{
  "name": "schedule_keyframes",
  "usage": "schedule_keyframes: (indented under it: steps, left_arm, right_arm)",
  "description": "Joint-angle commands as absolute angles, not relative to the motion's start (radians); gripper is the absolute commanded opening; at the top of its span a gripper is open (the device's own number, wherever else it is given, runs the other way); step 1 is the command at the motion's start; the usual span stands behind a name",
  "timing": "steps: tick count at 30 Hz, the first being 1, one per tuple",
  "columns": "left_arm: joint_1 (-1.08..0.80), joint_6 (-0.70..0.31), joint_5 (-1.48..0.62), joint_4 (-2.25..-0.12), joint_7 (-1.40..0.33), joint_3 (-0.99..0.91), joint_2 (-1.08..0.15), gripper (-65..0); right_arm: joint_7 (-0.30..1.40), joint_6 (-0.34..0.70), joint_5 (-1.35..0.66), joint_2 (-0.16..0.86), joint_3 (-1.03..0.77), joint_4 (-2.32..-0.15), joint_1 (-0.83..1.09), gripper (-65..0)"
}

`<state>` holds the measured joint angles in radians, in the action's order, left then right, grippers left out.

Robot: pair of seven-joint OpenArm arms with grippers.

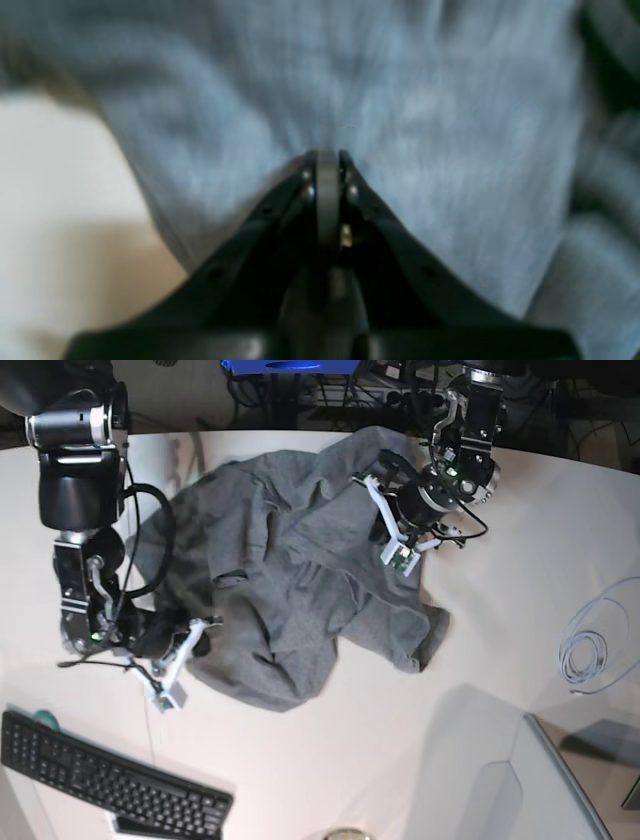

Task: Layout the t-shirt on the table in an organized manner, then fold the t-shirt properly
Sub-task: 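Drag the shirt with the right gripper and grasp it with the left, then pull the shirt apart with both grippers to spread it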

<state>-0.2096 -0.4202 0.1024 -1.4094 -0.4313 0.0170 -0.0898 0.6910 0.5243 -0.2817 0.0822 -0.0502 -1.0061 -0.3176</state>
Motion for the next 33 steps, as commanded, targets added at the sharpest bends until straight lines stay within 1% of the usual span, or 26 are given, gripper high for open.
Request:
schedule_keyframes:
  steps: [1,5,9,14,18,20,23,27,30,33]
  left_arm:
    - [-0.203,-0.421,0.137,-1.414,-0.424,0.008,-0.088,-65.0]
    - [-0.203,-0.421,0.22,-1.354,-0.423,-0.091,-0.088,-65.0]
    - [-0.199,-0.421,0.226,-1.333,-0.421,-0.22,-0.096,-65.0]
    - [-0.137,-0.421,0.228,-1.282,-0.421,-0.335,-0.105,-65.0]
    - [-0.07,-0.421,0.219,-1.219,-0.421,-0.346,-0.108,-65.0]
    - [-0.041,-0.421,0.219,-1.218,-0.421,-0.34,-0.101,-65.0]
    - [0.019,-0.421,0.219,-1.208,-0.421,-0.346,-0.076,-65.0]
    - [0.073,-0.421,0.217,-1.241,-0.421,-0.351,-0.067,-65.0]
    - [0.041,-0.421,0.165,-1.36,-0.421,-0.401,-0.061,-65.0]
    - [-0.05,-0.421,0.03,-1.52,-0.426,-0.466,-0.054,-65.0]
  right_arm:
    - [0.659,0.526,-0.288,0.097,-0.031,-0.99,-0.357,-65.0]
    - [0.582,0.516,-0.288,0.09,0.031,-0.832,-0.417,-65.0]
    - [0.506,0.4,-0.288,0.097,0.022,-0.71,-0.44,-65.0]
    - [0.501,0.317,-0.294,0.128,0.016,-0.696,-0.417,-65.0]
    - [0.495,0.193,-0.294,0.125,0.016,-0.697,-0.401,-65.0]
    - [0.495,0.166,-0.294,0.125,0.016,-0.702,-0.401,-65.0]
    - [0.495,0.165,-0.295,0.124,0.015,-0.809,-0.378,-65.0]
    - [0.499,0.17,-0.295,0.124,0.015,-1.095,-0.289,-65.0]
    - [0.501,0.17,-0.295,0.124,0.021,-1.33,-0.191,-65.0]
    - [0.503,0.171,-0.295,0.125,0.022,-1.54,-0.097,-65.0]
